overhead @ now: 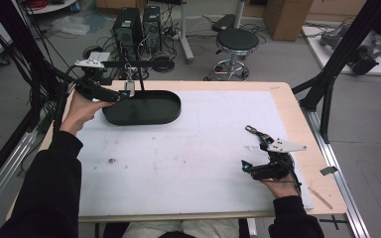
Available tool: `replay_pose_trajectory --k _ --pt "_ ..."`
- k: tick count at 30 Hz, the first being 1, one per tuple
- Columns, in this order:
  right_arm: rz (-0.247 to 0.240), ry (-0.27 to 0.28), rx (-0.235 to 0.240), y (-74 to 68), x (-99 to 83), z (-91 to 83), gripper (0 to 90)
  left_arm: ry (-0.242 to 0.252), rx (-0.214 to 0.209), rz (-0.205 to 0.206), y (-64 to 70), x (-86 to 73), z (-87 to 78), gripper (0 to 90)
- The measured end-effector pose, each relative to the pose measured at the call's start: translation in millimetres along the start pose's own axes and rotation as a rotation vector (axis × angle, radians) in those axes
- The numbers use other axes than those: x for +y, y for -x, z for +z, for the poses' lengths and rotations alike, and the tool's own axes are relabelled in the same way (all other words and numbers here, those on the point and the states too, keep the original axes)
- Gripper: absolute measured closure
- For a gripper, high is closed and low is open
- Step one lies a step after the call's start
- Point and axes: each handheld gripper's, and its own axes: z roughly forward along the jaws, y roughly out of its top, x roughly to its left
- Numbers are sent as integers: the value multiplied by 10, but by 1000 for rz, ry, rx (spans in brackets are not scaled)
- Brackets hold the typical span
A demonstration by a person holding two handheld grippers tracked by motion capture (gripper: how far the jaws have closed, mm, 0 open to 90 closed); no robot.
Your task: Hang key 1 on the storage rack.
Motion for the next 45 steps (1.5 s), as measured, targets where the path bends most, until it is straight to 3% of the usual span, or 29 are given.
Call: replay_pose_trajectory --k 14,25,30,39,45 --pt "1 0 -2 -4 -1 -4 7 25 -2 6 89 -200 -118 17" --pt "-1 -6 -2 -11 -2 0 7 -2 -3 -12 129 -594 -78 17" --pt "0 -6 -1 -10 -5 3 7 7 -17 -33 126 -711 -107 17" --pt "-4 -4 -4 -4 -11 -9 7 -6 17 -48 140 -971 -190 17" --pt "-1 -7 -4 -4 -15 -3 6 -6 -1 -73 131 -1172 -215 17"
